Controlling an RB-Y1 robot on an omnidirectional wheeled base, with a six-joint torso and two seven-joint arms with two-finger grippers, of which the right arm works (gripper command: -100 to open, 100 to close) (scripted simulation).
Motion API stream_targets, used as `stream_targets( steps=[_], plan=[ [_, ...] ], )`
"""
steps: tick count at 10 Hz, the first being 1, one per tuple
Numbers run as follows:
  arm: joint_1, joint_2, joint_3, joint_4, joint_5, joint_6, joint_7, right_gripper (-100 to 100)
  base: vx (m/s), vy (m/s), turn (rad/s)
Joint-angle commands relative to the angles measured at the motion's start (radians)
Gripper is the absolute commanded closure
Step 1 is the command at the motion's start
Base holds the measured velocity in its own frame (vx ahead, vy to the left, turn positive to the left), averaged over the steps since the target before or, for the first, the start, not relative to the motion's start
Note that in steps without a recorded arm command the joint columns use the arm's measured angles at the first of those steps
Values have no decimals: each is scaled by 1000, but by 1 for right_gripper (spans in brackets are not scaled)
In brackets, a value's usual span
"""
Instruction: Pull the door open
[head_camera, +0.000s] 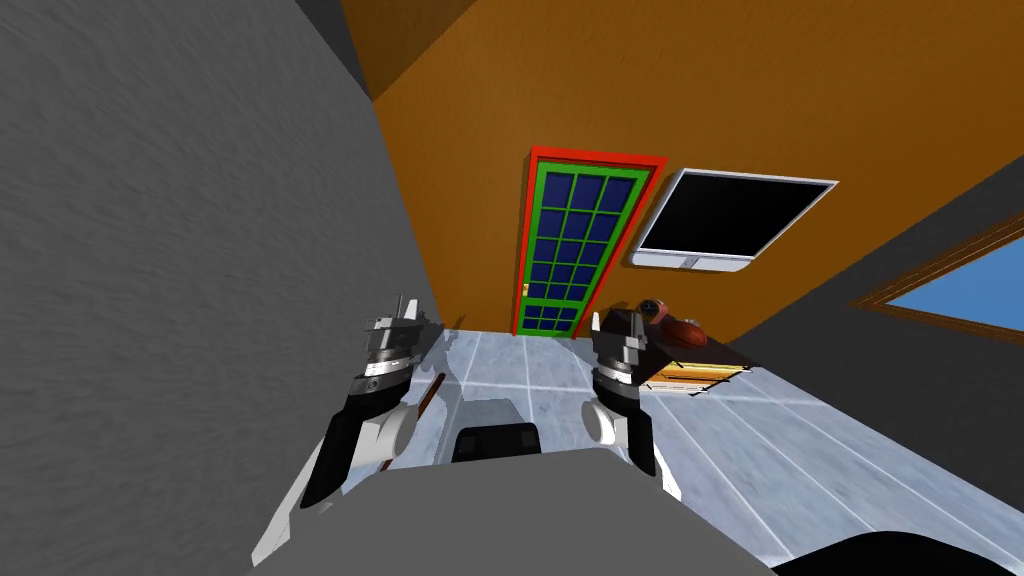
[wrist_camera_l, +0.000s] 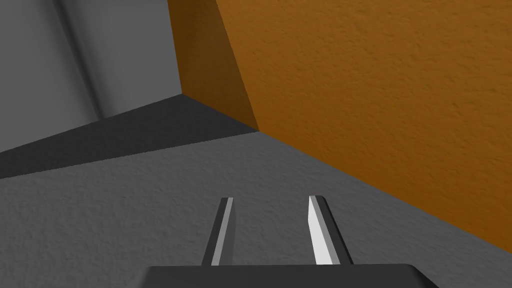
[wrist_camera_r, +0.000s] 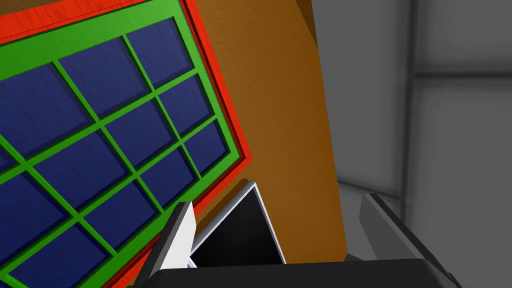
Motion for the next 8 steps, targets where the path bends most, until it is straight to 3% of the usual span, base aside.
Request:
stream_targets(
  steps=[1, 8],
  plan=[
    [-5, -7, 4, 35, -23, -11, -27, -100, 92, -12, 166],
    [-24, -47, 15, 198, -144, -56, -160, -100, 90, -16, 165]
  ],
)
